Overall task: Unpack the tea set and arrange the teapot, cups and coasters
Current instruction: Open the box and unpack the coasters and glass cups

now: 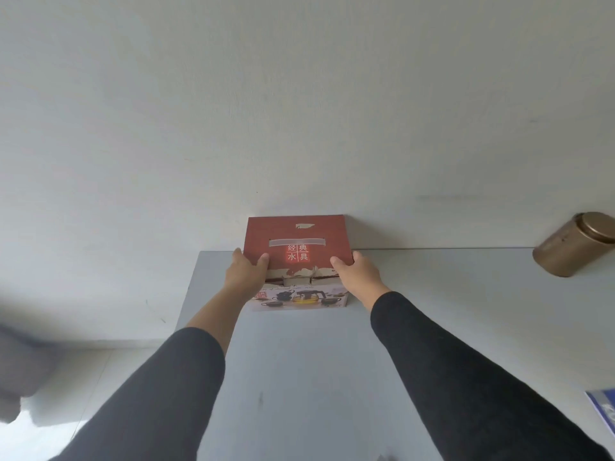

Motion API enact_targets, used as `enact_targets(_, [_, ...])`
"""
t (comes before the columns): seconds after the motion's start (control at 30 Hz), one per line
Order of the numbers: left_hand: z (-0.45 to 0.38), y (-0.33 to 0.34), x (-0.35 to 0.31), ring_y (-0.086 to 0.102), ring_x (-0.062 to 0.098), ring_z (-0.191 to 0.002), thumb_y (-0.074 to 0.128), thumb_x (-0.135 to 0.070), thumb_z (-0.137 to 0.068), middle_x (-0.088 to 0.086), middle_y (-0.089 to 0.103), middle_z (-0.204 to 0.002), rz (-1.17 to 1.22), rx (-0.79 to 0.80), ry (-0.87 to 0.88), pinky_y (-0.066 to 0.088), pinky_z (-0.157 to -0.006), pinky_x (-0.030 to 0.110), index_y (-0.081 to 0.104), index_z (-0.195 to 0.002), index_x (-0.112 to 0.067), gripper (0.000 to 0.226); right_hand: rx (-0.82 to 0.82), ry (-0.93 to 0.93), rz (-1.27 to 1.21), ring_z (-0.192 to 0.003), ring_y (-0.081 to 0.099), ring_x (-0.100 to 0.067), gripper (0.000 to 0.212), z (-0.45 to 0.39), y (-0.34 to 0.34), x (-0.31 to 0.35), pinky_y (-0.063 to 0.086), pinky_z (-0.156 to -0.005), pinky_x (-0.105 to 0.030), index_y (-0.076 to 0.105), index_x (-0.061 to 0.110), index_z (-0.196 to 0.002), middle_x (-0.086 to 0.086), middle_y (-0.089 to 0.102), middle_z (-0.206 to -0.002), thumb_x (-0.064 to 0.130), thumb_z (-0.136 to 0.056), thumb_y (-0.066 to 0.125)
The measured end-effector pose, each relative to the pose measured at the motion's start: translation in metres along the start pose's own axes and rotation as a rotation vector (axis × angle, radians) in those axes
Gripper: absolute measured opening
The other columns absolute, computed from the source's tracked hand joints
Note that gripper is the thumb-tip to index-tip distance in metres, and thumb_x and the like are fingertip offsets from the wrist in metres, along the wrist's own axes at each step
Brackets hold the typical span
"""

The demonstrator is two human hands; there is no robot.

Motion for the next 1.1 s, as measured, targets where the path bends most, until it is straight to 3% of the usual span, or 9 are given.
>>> enact_targets(0.1, [-0.004, 0.005, 0.005, 0.052, 0.028, -0.094, 0.042, -0.044, -0.096, 0.013, 0.053, -0.125, -0.003, 0.019, 0.008, 0.045, -0.08, 0.036, 0.03, -0.136, -0.007, 0.056, -0.079, 0.034, -0.031, -0.113, 0.054, -0.024, 0.048, 0.001, 0.005, -0.001, 0.038, -0.082, -0.026, 0.043, 0.01, -0.135, -0.005, 0.055, -0.128, 0.038, -0.097, 0.044])
enact_targets(0.2, [0.003, 0.007, 0.008, 0.056, 0.033, -0.104, 0.041, -0.043, -0.097, 0.014, 0.054, -0.124, -0.013, 0.004, 0.02, 0.048, -0.084, 0.039, 0.031, -0.134, -0.006, 0.054, -0.101, 0.042, -0.037, -0.091, 0.053, -0.019, 0.038, 0.008, 0.005, -0.005, 0.039, -0.078, -0.028, 0.049, 0.013, -0.126, -0.004, 0.059, -0.12, 0.037, -0.096, 0.045])
enact_targets(0.37, [0.029, 0.006, 0.021, 0.057, 0.035, -0.107, 0.042, -0.043, -0.097, 0.015, 0.055, -0.123, -0.025, 0.019, 0.03, 0.05, -0.087, 0.042, 0.031, -0.133, -0.006, 0.053, -0.104, 0.044, -0.036, -0.085, 0.051, -0.017, 0.035, 0.04, 0.008, -0.019, 0.038, -0.074, -0.027, 0.049, 0.012, -0.123, -0.002, 0.057, -0.107, 0.035, -0.096, 0.044])
enact_targets(0.53, [0.067, 0.007, 0.046, 0.057, 0.034, -0.105, 0.042, -0.044, -0.096, 0.015, 0.055, -0.121, -0.022, 0.004, 0.019, 0.05, -0.085, 0.042, 0.032, -0.132, -0.007, 0.053, -0.092, 0.037, -0.022, -0.102, 0.054, -0.022, 0.043, 0.076, 0.013, -0.039, 0.041, -0.081, -0.028, 0.045, 0.01, -0.13, -0.006, 0.057, -0.123, 0.037, -0.096, 0.044])
enact_targets(0.63, [0.085, 0.005, 0.058, 0.055, 0.034, -0.11, 0.043, -0.045, -0.095, 0.014, 0.054, -0.126, -0.012, -0.002, 0.019, 0.049, -0.089, 0.043, 0.029, -0.136, -0.008, 0.057, -0.039, 0.03, 0.016, -0.095, 0.054, -0.019, 0.043, 0.092, 0.015, -0.047, 0.044, -0.075, -0.026, 0.044, 0.012, -0.13, -0.005, 0.058, -0.12, 0.037, -0.096, 0.046])
enact_targets(0.77, [0.1, 0.0, 0.057, 0.052, 0.029, -0.116, 0.055, -0.04, -0.091, 0.01, 0.051, -0.13, 0.046, -0.026, 0.098, 0.044, -0.092, 0.039, 0.028, -0.14, -0.009, 0.065, -0.21, -0.166, 0.13, -0.116, 0.05, -0.023, 0.057, 0.116, 0.01, -0.039, 0.045, -0.097, -0.036, 0.034, 0.016, -0.14, -0.005, 0.047, -0.129, 0.034, -0.09, 0.055])
enact_targets(0.87, [0.11, 0.002, 0.061, 0.049, 0.028, -0.118, 0.066, -0.041, -0.083, 0.01, 0.047, -0.131, 0.076, -0.024, 0.13, 0.045, -0.094, 0.04, 0.023, -0.143, -0.009, 0.08, -0.425, -0.324, 0.345, -0.107, 0.046, -0.024, 0.035, 0.147, 0.015, -0.027, 0.044, -0.083, -0.034, 0.051, 0.018, -0.116, -0.006, 0.045, -0.113, 0.028, -0.084, 0.062])
enact_targets(0.97, [0.112, 0.002, 0.067, 0.049, 0.027, -0.118, 0.07, -0.037, -0.081, 0.007, 0.048, -0.132, 0.087, -0.009, 0.14, 0.046, -0.093, 0.04, 0.026, -0.141, -0.01, 0.079, -0.5, -0.407, 0.431, -0.104, 0.048, -0.034, 0.021, 0.164, 0.027, -0.03, 0.041, -0.073, -0.039, 0.063, 0.016, -0.095, -0.013, 0.049, -0.113, 0.016, -0.075, 0.069])
enact_targets(1.1, [0.111, 0.005, 0.072, 0.052, 0.026, -0.11, 0.071, -0.027, -0.08, 0.006, 0.053, -0.123, 0.109, 0.023, 0.15, 0.049, -0.089, 0.04, 0.032, -0.135, -0.014, 0.069, -0.516, -0.424, 0.473, -0.104, 0.052, -0.04, 0.024, 0.167, 0.036, -0.03, 0.046, -0.072, -0.046, 0.068, 0.019, -0.093, -0.017, 0.053, -0.119, 0.016, -0.07, 0.073])
Point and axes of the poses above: each hand's wrist, its own z-axis away from the middle knuckle, its own y-axis out of the palm, x = y × z, the point moved 10 cm from there along -z, towards the middle knuckle
